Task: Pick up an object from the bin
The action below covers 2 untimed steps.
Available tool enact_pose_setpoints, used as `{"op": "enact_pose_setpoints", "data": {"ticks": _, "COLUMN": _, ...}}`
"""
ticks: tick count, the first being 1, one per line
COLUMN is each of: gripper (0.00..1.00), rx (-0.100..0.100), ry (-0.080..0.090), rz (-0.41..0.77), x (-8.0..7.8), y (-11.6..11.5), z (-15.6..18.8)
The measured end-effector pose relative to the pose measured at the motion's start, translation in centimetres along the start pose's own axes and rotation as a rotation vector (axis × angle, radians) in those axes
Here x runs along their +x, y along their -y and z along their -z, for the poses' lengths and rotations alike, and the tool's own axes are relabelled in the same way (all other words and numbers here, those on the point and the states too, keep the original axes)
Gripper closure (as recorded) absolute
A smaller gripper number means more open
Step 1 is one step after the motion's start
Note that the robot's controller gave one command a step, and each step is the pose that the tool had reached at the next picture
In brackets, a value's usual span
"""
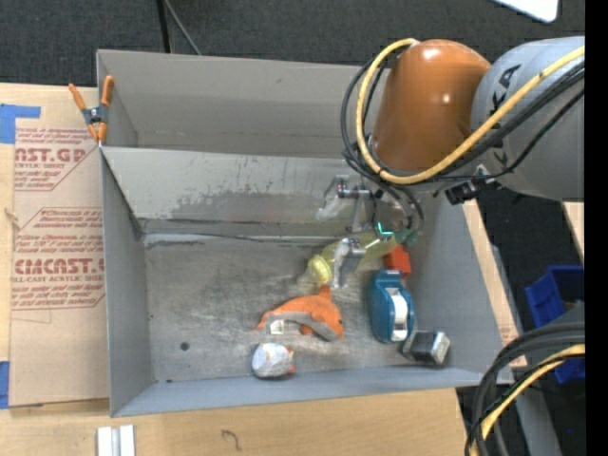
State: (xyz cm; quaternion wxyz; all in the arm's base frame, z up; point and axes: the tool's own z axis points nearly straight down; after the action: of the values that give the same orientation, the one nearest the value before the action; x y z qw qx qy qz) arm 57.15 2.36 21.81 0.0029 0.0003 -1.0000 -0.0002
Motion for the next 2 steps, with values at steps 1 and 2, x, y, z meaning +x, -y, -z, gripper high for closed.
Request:
{"op": "enact_pose_setpoints", "data": {"ticks": 1, "gripper": 0.0, "rx": 0.0, "ry": 0.008, "rz": 0.0, "x": -0.2, "y": 0.0, "z": 0.4}}
{"op": "enact_pose_setpoints", "data": {"ticks": 2, "gripper": 0.0, "rx": 0.0, "ry": 0.018, "rz": 0.032, "x": 1.0, "y": -0.2, "z": -2.6}}
